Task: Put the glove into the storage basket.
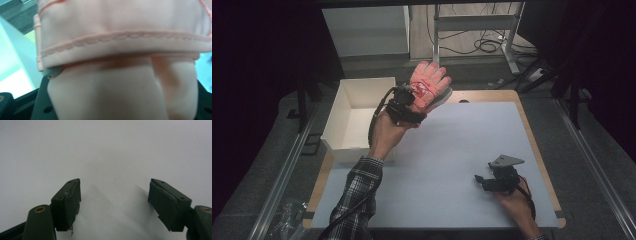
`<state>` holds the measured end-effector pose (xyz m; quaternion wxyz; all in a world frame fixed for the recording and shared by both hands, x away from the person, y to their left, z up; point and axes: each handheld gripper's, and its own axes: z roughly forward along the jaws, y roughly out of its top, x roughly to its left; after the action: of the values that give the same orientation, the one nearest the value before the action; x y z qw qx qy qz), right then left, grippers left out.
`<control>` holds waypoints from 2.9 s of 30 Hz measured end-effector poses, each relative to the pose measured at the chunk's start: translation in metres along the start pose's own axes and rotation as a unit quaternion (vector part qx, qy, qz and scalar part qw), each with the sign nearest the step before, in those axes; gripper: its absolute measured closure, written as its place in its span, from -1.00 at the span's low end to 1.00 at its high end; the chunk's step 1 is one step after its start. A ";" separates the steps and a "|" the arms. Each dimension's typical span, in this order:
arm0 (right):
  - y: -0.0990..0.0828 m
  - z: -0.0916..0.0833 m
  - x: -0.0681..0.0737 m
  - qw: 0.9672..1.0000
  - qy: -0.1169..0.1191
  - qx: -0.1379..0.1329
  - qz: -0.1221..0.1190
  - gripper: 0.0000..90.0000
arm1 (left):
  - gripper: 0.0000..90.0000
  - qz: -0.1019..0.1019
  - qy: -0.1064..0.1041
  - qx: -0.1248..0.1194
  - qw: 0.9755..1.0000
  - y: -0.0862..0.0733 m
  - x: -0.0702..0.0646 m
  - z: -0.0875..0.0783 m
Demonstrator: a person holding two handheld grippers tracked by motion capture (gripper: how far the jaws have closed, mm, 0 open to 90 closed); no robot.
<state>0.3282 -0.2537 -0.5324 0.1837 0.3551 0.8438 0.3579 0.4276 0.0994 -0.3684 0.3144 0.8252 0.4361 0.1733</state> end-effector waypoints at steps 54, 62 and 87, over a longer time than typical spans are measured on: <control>0.000 0.000 0.000 1.000 -0.003 0.000 0.001 -0.44 | -0.17 -0.155 0.112 0.053 0.980 -0.099 0.115 0.019; 0.000 0.000 0.000 1.000 -0.003 0.000 0.001 -0.44 | -0.22 -0.153 0.121 0.094 0.976 -0.098 0.116 0.044; 0.000 0.000 0.000 1.000 -0.004 0.000 0.001 -0.44 | -0.69 -0.158 0.099 0.191 0.964 -0.084 0.108 0.071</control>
<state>0.3282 -0.2537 -0.5325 0.1867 0.3568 0.8428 0.3571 0.4764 0.1987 -0.4760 0.1301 0.7691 0.6150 0.1153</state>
